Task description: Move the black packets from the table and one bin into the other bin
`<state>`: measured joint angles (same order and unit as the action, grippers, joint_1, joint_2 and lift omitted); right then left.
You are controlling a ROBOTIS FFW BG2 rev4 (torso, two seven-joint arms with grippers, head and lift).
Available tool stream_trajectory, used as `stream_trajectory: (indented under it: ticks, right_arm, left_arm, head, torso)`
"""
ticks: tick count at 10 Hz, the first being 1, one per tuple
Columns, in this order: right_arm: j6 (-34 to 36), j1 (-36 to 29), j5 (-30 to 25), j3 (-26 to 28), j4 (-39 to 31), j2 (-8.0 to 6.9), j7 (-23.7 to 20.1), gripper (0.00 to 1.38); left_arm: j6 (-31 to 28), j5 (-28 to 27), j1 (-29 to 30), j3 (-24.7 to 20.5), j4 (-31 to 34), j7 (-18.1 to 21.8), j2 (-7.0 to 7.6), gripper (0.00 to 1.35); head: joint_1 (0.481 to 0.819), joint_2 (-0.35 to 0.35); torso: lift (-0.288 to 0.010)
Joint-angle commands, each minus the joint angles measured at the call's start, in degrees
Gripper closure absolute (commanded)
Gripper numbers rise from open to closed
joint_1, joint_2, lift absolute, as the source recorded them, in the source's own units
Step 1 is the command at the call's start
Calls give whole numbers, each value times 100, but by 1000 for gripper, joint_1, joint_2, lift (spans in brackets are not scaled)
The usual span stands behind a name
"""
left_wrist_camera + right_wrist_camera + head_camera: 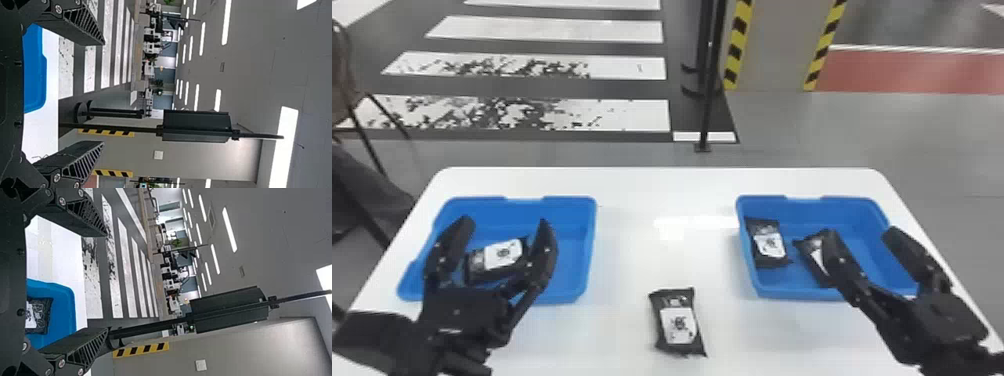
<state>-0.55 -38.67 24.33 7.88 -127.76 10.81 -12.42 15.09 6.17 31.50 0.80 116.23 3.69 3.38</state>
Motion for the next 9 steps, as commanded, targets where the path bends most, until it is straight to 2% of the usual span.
stream_trajectory:
  ticks: [1,6,9]
  right_arm:
    - [-2,0,1,0,1,0,3,170]
    - [-2,28,-10,-34,29,0,3,165]
    - [111,70,-22,-126,15,53,-6,170]
  left_arm:
    - [-18,0,0,12,0,0,5,136]
    - [-18,0,0,23,0,0,5,136]
    - [-18,-11,0,34,0,0,5,136]
  head:
    - [695,-45]
    - [695,-46]
    - [695,-46]
  torso:
    - [-110]
    - [-110]
    - [-110]
